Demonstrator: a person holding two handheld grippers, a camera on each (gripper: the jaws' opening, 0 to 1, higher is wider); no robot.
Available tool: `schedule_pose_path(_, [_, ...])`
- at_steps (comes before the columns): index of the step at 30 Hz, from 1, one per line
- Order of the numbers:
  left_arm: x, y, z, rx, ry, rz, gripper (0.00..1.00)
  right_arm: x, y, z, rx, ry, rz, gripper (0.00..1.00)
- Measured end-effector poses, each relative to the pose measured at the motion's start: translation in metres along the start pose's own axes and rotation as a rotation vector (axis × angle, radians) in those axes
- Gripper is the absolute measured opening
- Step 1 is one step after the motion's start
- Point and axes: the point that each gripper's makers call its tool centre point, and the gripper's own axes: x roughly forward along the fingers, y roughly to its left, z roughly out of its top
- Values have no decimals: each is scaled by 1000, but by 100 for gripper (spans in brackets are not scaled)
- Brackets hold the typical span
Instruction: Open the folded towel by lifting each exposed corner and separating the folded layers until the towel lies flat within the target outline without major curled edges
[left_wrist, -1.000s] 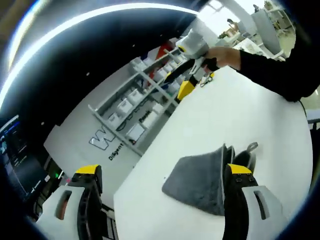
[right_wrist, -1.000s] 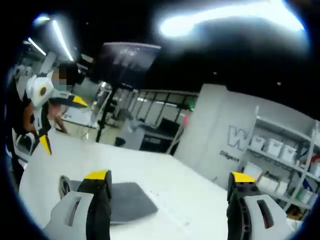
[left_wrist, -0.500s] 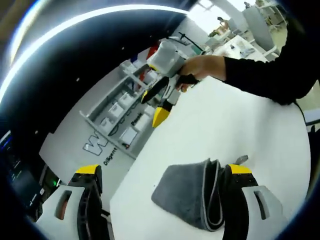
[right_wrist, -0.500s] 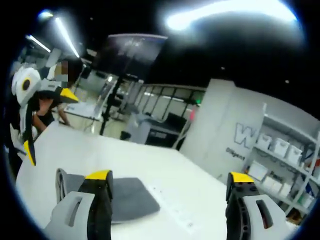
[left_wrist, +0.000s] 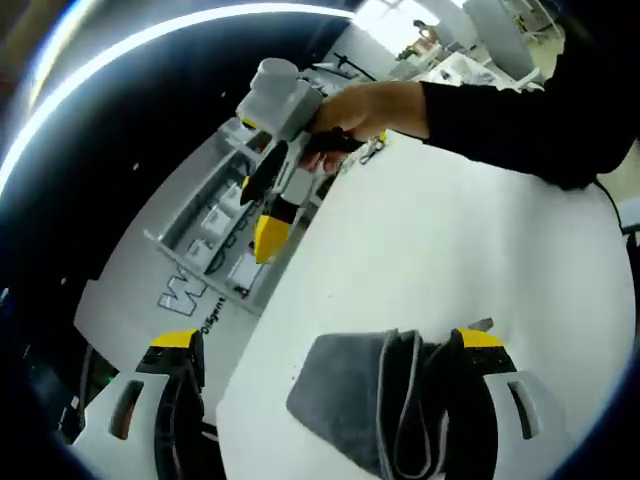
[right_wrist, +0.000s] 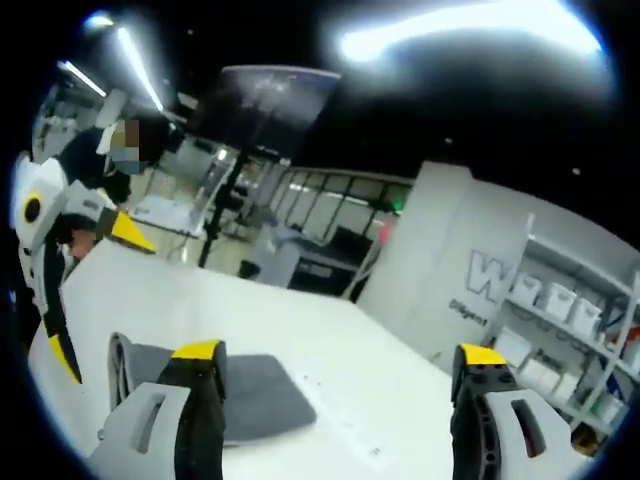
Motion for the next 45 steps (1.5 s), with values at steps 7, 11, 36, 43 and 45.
schedule_pose_path(7, [14,-5,-14,85,45,39,100,0,1,-1,-6,6,5,92])
schedule_pose_path(11, [22,-18,-25,44,57,-17,99,0,1,-1,-3,4,13,91])
schedule_pose_path(36, [42,-73,-36,-9,69,-264,14,2,12,-10,-37,35,46,85])
schedule_pose_path(43, [40,-67,-35,-40,59,-260,4,4,19,-23,-86,72,80,80])
schedule_pose_path(45, [39,-65,-34,-41,52,-252,3,6,20,-28,-91,89,88,80])
